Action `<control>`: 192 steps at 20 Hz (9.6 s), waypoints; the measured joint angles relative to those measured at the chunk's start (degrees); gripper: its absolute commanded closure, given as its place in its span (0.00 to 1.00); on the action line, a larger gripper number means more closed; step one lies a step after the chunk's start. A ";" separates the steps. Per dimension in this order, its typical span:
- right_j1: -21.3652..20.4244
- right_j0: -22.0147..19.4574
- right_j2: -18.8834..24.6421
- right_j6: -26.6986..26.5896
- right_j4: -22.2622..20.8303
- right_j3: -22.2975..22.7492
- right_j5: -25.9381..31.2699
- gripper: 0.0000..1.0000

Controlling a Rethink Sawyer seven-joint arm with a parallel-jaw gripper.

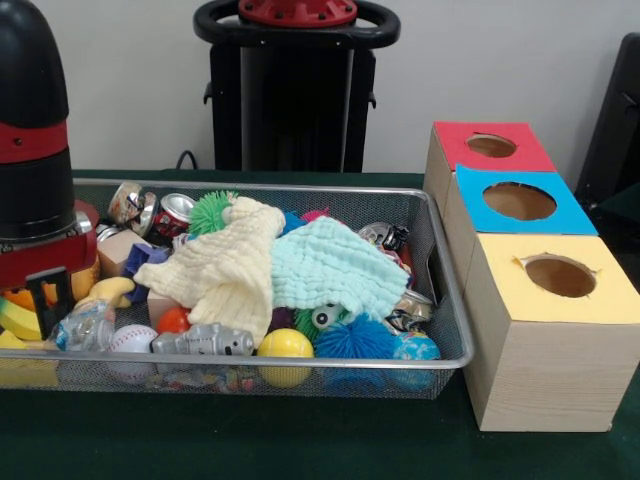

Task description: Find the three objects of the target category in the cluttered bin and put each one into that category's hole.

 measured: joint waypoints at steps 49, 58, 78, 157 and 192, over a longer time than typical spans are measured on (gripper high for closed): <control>-5.55 9.26 -3.28 0.00 -12.82 5.37 6.78 1.00; -5.47 11.31 -4.50 0.00 -18.61 3.30 11.53 1.00; -5.78 11.78 -4.41 0.00 -18.88 2.44 11.91 0.00; -1.55 11.00 -0.61 -8.02 -29.67 -2.23 9.48 1.00; -17.44 4.57 0.62 -8.02 -13.59 5.57 9.50 1.00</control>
